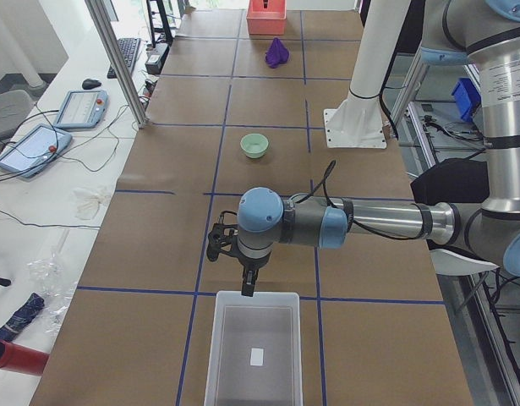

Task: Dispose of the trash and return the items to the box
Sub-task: 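Move the left gripper toward the yellow cup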

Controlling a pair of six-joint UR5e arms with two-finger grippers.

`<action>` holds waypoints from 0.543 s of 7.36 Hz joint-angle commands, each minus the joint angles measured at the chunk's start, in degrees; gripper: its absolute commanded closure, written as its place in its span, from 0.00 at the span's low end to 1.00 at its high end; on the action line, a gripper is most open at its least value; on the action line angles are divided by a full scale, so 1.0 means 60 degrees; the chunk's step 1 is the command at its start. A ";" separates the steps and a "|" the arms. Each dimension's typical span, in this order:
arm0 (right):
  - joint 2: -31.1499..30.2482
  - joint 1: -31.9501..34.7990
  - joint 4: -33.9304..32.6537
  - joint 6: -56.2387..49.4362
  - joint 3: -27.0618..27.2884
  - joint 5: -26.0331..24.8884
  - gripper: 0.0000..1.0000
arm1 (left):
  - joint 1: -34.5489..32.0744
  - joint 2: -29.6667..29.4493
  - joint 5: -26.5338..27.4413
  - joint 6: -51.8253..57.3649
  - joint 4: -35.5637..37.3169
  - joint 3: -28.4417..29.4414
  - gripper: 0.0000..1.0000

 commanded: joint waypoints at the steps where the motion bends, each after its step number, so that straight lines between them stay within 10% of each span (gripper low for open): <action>1: 0.0023 -0.0013 0.0021 -0.0001 0.0020 0.0015 0.00 | 0.0015 -0.0151 -0.0001 0.0003 -0.0250 -0.0231 0.00; 4: 0.0052 -0.0086 -0.0052 -0.0001 0.0283 0.0044 0.00 | 0.0321 -0.0268 0.0028 0.0003 -0.1637 -0.0204 0.00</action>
